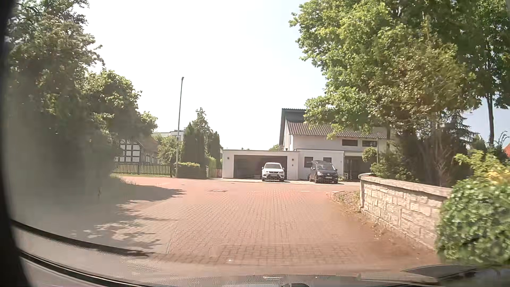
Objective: Follow the waypoints while adhering to traffic rules and regulations
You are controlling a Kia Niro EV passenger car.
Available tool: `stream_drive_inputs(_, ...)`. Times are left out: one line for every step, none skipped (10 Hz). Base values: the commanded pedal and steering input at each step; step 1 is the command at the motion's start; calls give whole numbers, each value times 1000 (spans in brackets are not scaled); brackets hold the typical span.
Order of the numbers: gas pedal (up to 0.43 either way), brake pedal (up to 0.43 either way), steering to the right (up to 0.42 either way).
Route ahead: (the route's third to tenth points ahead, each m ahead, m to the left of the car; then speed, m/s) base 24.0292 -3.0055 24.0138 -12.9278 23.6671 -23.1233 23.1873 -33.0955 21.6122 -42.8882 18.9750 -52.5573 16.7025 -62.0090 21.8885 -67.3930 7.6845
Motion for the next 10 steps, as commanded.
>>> stream_drive_inputs(0, 0, -5)
stream_drive_inputs(0, 12, -5)
stream_drive_inputs(0, 55, -5)
stream_drive_inputs(0, 73, -6)
stream_drive_inputs(0, 91, -8)
stream_drive_inputs(0, 110, -9)
stream_drive_inputs(0, 128, -8)
stream_drive_inputs(0, 152, -7)
stream_drive_inputs(0, 171, -1)
stream_drive_inputs(0, 177, 8)
